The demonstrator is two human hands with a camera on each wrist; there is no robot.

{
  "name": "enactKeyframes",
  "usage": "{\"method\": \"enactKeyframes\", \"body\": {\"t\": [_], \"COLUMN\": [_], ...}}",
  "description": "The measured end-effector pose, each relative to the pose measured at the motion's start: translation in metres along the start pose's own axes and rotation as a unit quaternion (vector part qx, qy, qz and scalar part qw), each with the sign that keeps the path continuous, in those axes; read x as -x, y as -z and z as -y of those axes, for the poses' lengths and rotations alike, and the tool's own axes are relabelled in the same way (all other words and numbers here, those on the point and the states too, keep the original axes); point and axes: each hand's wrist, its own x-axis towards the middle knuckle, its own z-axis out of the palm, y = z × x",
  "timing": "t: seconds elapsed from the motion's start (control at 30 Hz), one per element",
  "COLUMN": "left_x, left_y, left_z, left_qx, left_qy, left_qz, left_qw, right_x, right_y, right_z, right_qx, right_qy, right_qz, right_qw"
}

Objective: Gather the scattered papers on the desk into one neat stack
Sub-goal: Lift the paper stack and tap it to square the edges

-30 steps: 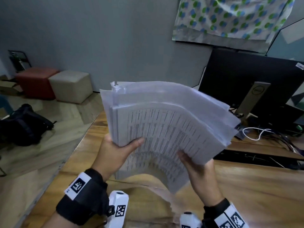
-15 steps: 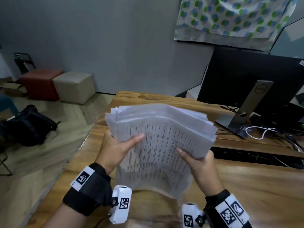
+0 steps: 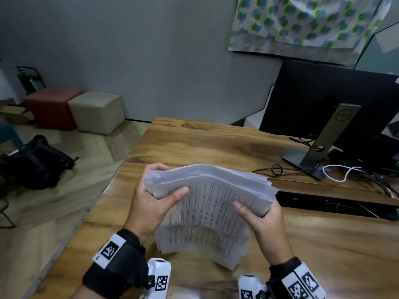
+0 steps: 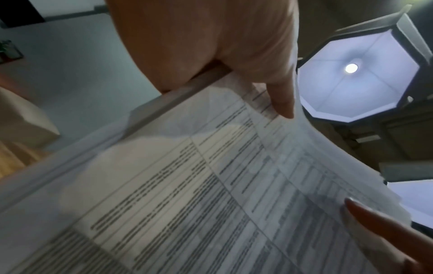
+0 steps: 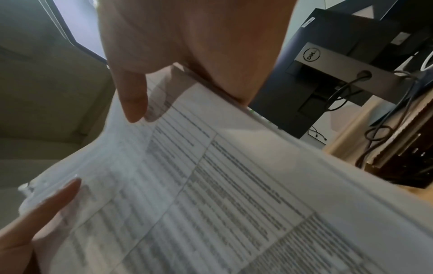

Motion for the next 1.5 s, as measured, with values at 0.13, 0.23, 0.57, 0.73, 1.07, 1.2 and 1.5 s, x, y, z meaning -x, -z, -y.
{"method": "enactKeyframes", "body": {"t": [0.13,0.23,0.57,0.73,1.07,1.2,1.5], "left_x": [-0.002,-0.002,0.000,-0.017,-0.005,-0.001,0.002], "left_y": [-0.002,0.004,0.007,-0.009,0.021,0.012,-0.020], "left_z": [0.004,0.008,0.012,-0.044,0.019,0.029,0.012], "left_qx": [-0.001,-0.007,-0.053,-0.023,-0.037,-0.058,-0.061], "left_qy": [0.018,0.059,0.162,0.008,0.161,0.172,0.082], "left_qz": [0.001,0.023,0.074,0.040,0.112,0.119,0.012], "left_qw": [1.000,0.998,0.983,0.999,0.980,0.976,0.995], "right_x": [0.002,0.002,0.001,-0.006,0.006,0.008,0.014], "right_y": [0.000,0.006,-0.014,-0.020,0.011,0.001,-0.021], "right_z": [-0.002,-0.008,-0.010,0.044,-0.024,-0.038,-0.020], "right_qx": [-0.018,-0.013,0.073,0.040,0.050,0.057,0.092], "right_qy": [-0.004,-0.040,-0.057,0.085,-0.107,-0.127,-0.018], "right_qz": [-0.003,0.016,0.061,0.021,0.083,0.088,-0.070], "right_qw": [1.000,0.999,0.994,0.995,0.990,0.986,0.993]}}
